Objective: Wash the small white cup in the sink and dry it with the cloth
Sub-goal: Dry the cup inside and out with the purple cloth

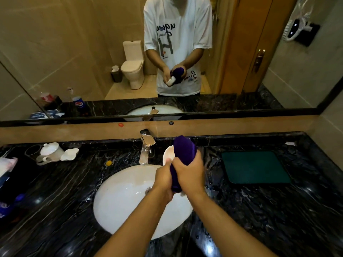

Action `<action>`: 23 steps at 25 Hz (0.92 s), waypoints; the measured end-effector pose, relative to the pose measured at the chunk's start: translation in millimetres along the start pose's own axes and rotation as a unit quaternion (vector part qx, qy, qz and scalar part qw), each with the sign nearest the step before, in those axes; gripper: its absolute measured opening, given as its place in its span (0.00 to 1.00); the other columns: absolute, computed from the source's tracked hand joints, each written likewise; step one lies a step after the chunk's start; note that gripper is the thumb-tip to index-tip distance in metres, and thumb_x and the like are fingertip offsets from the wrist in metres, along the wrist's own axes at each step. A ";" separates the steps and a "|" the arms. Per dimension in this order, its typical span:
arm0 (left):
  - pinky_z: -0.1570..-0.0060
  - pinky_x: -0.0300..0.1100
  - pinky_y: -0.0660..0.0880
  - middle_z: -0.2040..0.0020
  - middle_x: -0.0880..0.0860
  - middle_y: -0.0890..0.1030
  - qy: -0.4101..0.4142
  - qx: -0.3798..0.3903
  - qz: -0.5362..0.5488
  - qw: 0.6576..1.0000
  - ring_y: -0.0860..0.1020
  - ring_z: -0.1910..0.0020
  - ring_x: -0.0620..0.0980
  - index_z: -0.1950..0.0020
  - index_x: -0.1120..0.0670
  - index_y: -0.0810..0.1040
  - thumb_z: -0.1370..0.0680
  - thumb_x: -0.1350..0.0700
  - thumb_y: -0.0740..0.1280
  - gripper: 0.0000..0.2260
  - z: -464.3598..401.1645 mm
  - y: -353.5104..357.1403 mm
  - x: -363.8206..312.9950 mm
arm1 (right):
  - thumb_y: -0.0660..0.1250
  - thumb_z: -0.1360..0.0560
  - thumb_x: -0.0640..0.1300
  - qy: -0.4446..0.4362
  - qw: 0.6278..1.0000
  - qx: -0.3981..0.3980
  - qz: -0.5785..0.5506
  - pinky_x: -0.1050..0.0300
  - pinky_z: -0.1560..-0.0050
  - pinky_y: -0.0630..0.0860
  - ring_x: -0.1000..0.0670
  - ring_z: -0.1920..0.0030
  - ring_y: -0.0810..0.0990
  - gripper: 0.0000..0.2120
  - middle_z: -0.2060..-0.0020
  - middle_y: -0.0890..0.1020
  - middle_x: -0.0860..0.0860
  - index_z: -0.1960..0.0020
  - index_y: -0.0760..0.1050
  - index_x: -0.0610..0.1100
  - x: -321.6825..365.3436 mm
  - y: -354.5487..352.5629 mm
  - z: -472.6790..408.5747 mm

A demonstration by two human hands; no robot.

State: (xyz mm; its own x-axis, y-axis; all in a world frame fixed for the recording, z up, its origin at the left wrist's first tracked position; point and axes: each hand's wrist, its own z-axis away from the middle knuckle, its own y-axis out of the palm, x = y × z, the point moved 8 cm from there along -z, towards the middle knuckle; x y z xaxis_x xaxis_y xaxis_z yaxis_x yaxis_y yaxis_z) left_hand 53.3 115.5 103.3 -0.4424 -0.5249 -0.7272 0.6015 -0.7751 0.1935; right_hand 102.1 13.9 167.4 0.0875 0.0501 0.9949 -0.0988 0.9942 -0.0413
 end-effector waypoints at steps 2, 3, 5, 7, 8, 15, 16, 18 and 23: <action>0.77 0.39 0.68 0.68 0.55 0.80 0.026 0.013 -0.096 0.995 0.75 0.74 0.49 0.50 0.59 0.80 0.16 0.41 0.57 0.23 -1.8 -6.3 -2.7 | 0.74 0.35 0.47 -0.015 0.999 0.007 0.034 0.70 0.70 0.76 0.58 0.59 0.82 0.18 0.57 0.82 0.58 0.48 0.74 0.57 3.7 -7.8 -7.7; 0.78 0.38 0.66 0.72 0.53 0.77 0.077 -0.001 -0.173 0.982 0.72 0.78 0.47 0.54 0.59 0.79 0.16 0.40 0.57 0.24 -1.1 -13.0 -13.8 | 0.73 0.35 0.44 -0.011 0.999 0.032 0.037 0.69 0.70 0.76 0.56 0.60 0.82 0.15 0.58 0.83 0.56 0.50 0.75 0.56 4.5 -11.8 -14.6; 0.72 0.43 0.75 0.69 0.50 0.82 0.224 -0.038 -0.301 0.926 0.78 0.73 0.47 0.56 0.56 0.81 0.18 0.38 0.60 0.23 5.9 -21.1 -44.4 | 0.72 0.35 0.42 -0.003 0.994 0.105 0.032 0.64 0.68 0.78 0.53 0.63 0.83 0.12 0.62 0.85 0.52 0.53 0.79 0.53 9.7 -16.0 -24.7; 0.59 0.49 0.82 0.59 0.50 0.86 0.305 -0.027 -0.331 0.892 0.84 0.60 0.48 0.50 0.51 0.83 0.18 0.39 0.61 0.18 14.7 -16.8 -63.7 | 0.72 0.34 0.40 -0.013 0.987 0.157 0.029 0.62 0.68 0.79 0.55 0.66 0.83 0.11 0.64 0.86 0.52 0.54 0.81 0.53 15.1 -12.3 -24.2; 0.57 0.51 0.83 0.57 0.50 0.86 0.307 -0.024 -0.315 0.898 0.85 0.58 0.49 0.48 0.50 0.83 0.17 0.40 0.61 0.17 15.2 -14.4 -65.3 | 0.72 0.34 0.40 -0.013 0.988 0.153 0.015 0.62 0.67 0.80 0.55 0.66 0.83 0.11 0.63 0.86 0.53 0.55 0.81 0.54 14.9 -10.2 -21.9; 0.56 0.52 0.83 0.46 0.60 0.87 0.075 -0.040 0.103 0.991 0.85 0.47 0.61 0.37 0.56 0.80 0.15 0.46 0.61 0.17 -2.5 -6.2 -2.7 | 0.75 0.33 0.55 -0.029 0.996 0.008 -0.080 0.63 0.59 0.82 0.59 0.55 0.85 0.20 0.54 0.86 0.55 0.43 0.77 0.56 -1.5 5.0 14.5; 0.53 0.54 0.83 0.45 0.60 0.87 0.074 -0.033 0.112 0.990 0.84 0.46 0.62 0.36 0.57 0.80 0.15 0.46 0.61 0.18 -4.0 -9.2 0.7 | 0.76 0.32 0.56 -0.034 0.996 0.029 -0.075 0.62 0.57 0.83 0.59 0.53 0.85 0.21 0.53 0.86 0.56 0.42 0.78 0.56 -3.4 6.5 15.3; 0.59 0.51 0.82 0.51 0.59 0.87 0.067 -0.021 0.104 0.992 0.86 0.52 0.59 0.37 0.57 0.79 0.15 0.44 0.60 0.19 -7.1 -17.5 2.4 | 0.77 0.29 0.52 -0.046 0.996 0.048 -0.061 0.62 0.55 0.83 0.59 0.52 0.85 0.17 0.53 0.87 0.58 0.41 0.79 0.54 -6.0 0.4 13.2; 0.65 0.49 0.82 0.49 0.61 0.82 0.097 0.009 0.077 0.992 0.83 0.58 0.58 0.32 0.60 0.74 0.14 0.47 0.60 0.19 -10.1 -40.7 -5.0 | 0.76 0.28 0.56 -0.060 0.995 0.002 -0.080 0.67 0.63 0.79 0.58 0.58 0.86 0.07 0.57 0.87 0.60 0.51 0.82 0.61 1.3 -33.6 -6.0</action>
State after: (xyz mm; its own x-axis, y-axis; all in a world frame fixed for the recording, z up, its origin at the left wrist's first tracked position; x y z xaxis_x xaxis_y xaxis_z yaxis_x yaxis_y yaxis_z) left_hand 37.7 153.2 92.4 -0.2085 -0.5604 -0.8016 0.6393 -0.6983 0.3219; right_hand 111.5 -18.9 169.5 -0.0167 -0.1206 0.9926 -0.0968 0.9882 0.1184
